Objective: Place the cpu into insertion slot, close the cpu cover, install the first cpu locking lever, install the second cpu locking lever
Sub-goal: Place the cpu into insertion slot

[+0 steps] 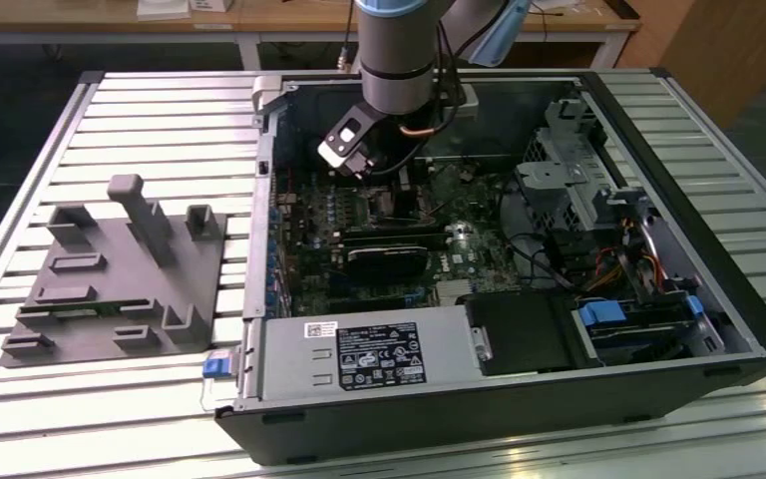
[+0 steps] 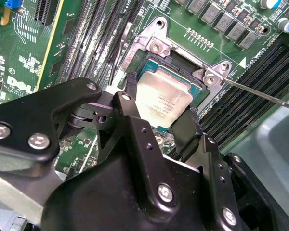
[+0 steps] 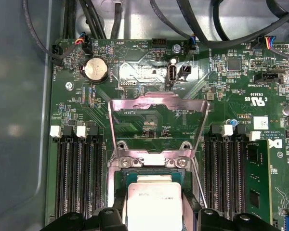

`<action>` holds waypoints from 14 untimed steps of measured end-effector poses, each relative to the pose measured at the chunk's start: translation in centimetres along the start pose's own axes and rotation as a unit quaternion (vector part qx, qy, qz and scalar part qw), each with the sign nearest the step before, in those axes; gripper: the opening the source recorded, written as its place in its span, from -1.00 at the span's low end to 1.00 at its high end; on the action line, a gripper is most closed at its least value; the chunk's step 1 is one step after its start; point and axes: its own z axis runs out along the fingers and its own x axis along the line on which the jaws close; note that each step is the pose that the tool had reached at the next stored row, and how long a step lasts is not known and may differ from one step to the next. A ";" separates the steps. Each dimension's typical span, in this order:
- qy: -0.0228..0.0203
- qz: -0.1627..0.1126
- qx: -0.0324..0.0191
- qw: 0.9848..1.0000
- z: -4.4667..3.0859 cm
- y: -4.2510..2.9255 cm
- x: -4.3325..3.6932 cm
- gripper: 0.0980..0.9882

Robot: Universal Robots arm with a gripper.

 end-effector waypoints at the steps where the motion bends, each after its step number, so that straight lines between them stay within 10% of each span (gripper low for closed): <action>1: 0.000 0.000 0.000 1.000 0.00 0.00 0.00 0.00; 14: 0.000 0.000 0.000 1.000 -0.43 0.04 0.00 0.16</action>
